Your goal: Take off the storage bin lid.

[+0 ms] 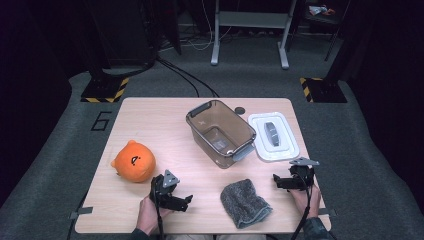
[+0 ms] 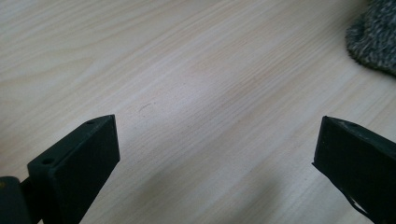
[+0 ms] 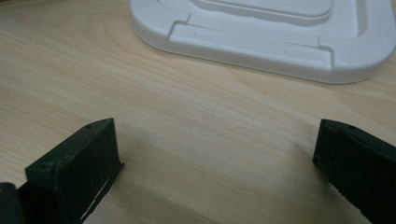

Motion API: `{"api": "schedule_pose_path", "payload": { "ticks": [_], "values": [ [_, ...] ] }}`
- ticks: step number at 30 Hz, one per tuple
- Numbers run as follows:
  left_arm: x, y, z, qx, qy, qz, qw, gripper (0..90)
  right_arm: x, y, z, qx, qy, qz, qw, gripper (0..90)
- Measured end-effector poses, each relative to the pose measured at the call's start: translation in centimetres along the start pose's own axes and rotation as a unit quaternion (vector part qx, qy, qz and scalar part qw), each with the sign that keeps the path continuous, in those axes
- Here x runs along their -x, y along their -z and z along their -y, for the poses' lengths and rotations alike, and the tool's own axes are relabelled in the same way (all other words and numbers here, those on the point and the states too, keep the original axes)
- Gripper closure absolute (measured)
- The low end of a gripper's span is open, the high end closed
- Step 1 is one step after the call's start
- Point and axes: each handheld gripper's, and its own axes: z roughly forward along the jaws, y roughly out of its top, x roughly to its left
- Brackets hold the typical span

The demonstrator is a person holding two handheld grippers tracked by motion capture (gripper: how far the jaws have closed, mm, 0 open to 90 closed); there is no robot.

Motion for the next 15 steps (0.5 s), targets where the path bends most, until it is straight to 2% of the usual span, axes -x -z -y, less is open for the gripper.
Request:
{"api": "schedule_pose_path", "payload": {
  "ticks": [2,8,15],
  "values": [
    [-0.1,0.6,-0.4,0.002,-0.003,0.001,1.0000,0.0,0.0,-0.1,0.0,0.001,-0.001,-0.002,1.0000,0.0],
    [-0.6,2.2,-1.7,0.027,0.007,0.009,0.9996,0.0,0.0,-0.1,-0.1,0.000,0.001,-0.002,1.0000,0.0],
    [-1.7,3.4,-3.5,0.034,0.000,-0.004,0.9994,0.0,0.0,-0.1,-0.1,-0.001,-0.001,-0.003,1.0000,0.0]
  ]
}}
